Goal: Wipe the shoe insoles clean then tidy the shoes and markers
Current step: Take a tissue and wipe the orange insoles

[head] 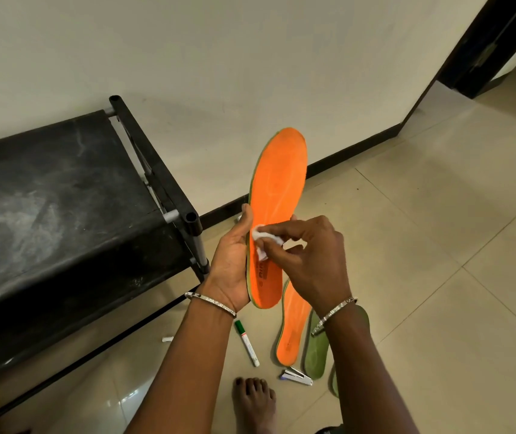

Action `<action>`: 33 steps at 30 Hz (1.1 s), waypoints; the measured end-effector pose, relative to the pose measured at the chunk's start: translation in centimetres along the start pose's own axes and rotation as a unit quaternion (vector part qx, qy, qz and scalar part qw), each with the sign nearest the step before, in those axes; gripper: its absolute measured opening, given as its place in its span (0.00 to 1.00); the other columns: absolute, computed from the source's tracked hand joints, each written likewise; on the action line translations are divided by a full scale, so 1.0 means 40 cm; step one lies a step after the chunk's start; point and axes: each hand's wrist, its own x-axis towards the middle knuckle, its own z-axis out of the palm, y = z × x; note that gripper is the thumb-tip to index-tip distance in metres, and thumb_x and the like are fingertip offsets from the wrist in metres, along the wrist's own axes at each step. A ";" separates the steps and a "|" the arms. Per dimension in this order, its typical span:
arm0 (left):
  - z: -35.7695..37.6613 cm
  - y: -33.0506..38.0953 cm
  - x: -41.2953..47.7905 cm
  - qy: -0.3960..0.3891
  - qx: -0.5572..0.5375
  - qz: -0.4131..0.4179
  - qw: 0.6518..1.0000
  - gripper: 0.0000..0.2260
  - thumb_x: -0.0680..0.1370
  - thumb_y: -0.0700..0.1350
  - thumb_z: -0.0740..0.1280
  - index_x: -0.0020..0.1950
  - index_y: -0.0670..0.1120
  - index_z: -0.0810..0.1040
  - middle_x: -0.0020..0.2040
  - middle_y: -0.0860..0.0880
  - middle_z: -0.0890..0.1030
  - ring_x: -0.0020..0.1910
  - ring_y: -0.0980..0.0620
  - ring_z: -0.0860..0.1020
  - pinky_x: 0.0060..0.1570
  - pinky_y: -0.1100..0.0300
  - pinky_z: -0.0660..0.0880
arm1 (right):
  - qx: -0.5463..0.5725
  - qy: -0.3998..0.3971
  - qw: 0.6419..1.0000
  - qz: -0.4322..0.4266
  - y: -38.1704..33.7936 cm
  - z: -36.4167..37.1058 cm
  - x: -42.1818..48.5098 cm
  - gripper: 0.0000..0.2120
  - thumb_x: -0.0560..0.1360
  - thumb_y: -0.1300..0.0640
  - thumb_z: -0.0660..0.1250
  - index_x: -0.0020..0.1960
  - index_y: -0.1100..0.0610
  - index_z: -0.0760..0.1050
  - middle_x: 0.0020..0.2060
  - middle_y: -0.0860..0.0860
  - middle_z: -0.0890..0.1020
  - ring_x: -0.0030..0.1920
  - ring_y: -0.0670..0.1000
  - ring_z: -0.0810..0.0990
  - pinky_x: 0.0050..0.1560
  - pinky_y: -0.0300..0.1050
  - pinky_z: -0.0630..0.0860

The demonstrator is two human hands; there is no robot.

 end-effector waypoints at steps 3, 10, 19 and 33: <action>0.002 -0.006 -0.003 -0.002 0.004 0.010 1.000 0.24 0.83 0.59 0.54 0.66 0.45 0.77 0.50 0.44 0.86 0.47 0.46 0.85 0.46 0.52 0.82 | -0.107 0.104 0.988 0.043 0.016 -0.004 0.010 0.06 0.72 0.46 0.73 0.48 0.43 0.84 0.39 0.39 0.84 0.48 0.50 0.75 0.49 0.52 0.68; 0.000 0.000 0.002 0.030 -0.026 0.002 0.999 0.26 0.81 0.60 0.58 0.67 0.40 0.77 0.64 0.37 0.79 0.62 0.39 0.78 0.68 0.42 0.70 | 0.026 -0.025 0.999 -0.022 -0.015 0.008 -0.001 0.07 0.71 0.45 0.74 0.48 0.40 0.85 0.39 0.35 0.83 0.47 0.48 0.76 0.42 0.57 0.78; 0.003 -0.005 0.000 0.020 -0.030 -0.006 0.999 0.28 0.81 0.61 0.58 0.70 0.41 0.76 0.62 0.39 0.81 0.58 0.41 0.80 0.66 0.44 0.73 | -0.026 0.025 0.999 -0.003 -0.016 0.013 0.003 0.06 0.72 0.47 0.73 0.49 0.43 0.85 0.40 0.34 0.81 0.48 0.50 0.75 0.46 0.59 0.74; -0.002 -0.002 0.006 0.017 -0.063 -0.018 0.998 0.30 0.81 0.61 0.58 0.73 0.39 0.72 0.66 0.38 0.73 0.65 0.40 0.73 0.70 0.44 0.69 | -0.057 0.031 0.998 -0.005 -0.031 0.042 -0.005 0.06 0.74 0.49 0.69 0.49 0.46 0.83 0.42 0.43 0.84 0.48 0.51 0.74 0.47 0.52 0.69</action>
